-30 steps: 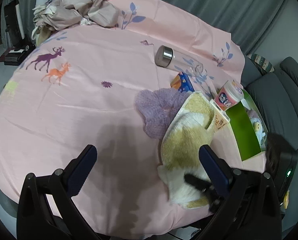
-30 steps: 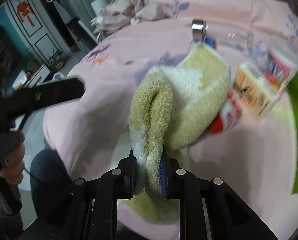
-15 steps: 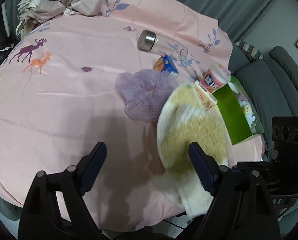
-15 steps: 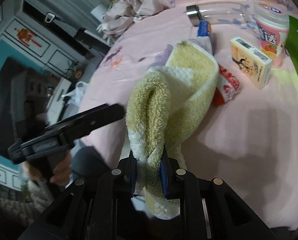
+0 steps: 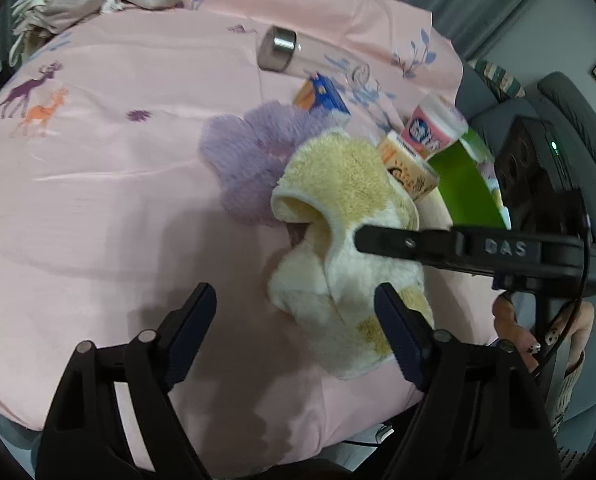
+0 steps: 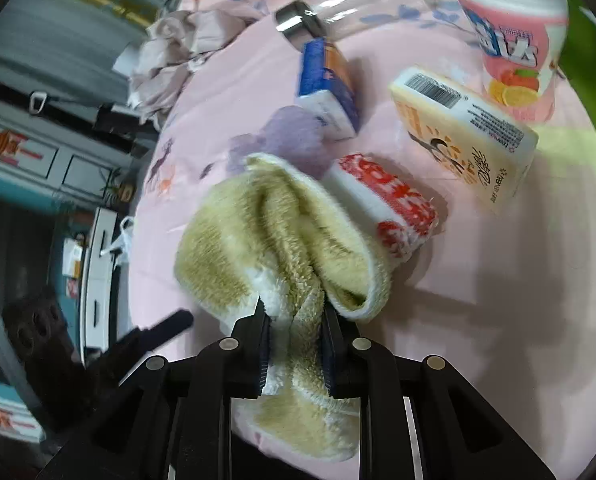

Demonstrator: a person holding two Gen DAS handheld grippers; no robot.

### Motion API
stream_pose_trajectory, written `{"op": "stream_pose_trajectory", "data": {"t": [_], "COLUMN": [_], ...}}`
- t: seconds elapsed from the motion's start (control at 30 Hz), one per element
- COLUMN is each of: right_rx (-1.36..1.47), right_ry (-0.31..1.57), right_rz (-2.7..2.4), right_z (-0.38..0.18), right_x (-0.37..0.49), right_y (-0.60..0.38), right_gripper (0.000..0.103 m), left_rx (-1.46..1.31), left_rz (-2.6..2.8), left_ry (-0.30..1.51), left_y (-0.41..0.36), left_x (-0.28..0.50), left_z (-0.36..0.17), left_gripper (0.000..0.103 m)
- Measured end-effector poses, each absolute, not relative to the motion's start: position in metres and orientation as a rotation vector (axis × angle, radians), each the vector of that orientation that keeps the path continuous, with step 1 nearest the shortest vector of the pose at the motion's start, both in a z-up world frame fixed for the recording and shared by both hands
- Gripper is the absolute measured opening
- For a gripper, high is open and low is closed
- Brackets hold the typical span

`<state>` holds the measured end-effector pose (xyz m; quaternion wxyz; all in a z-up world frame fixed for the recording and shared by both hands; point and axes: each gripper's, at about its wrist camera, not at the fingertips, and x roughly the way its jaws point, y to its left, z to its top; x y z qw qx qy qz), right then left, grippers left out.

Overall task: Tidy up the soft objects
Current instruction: 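Lift the yellow-white towel with the right tool and regrip it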

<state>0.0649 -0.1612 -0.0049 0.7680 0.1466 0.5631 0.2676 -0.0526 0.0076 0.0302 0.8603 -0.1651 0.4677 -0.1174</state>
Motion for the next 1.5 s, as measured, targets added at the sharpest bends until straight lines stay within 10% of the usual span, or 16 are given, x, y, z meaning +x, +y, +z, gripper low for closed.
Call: {"op": "stream_pose_trajectory", "data": {"t": [0.17,0.3,0.5,0.77,0.93,1.5], "right_rx": [0.327,0.259,0.229,0.278,0.287,0.348], "right_ry": [1.224,1.177,1.031,1.100,1.075,0.911], "right_rz": [0.598,0.574,0.498,0.612,0.678,0.782], "right_z": [-0.003,0.014,0.039,0.004,0.002,0.059], "right_x": [0.057,0.043,0.043,0.061,0.049,0.012], "right_y": [-0.164,-0.176,-0.199,-0.172,-0.160,-0.176], "right_gripper": [0.032,0.057,0.066,0.064,0.038,0.036], "left_rx": [-0.342,-0.331,-0.336,-0.313,-0.309,-0.234], "left_rz": [-0.244,-0.220,-0.216,-0.208,-0.217,-0.254], "left_ry": [1.007,0.998,1.001,0.996,0.987,0.794], "left_y": [-0.006,-0.008,-0.006,-0.014,-0.016,-0.036], "left_x": [-0.038,-0.031,-0.028,-0.025,-0.026,-0.054], "left_z": [0.016,0.010,0.009,0.008,0.008,0.080], "left_gripper": [0.043,0.038,0.035,0.032,0.020,0.012]}}
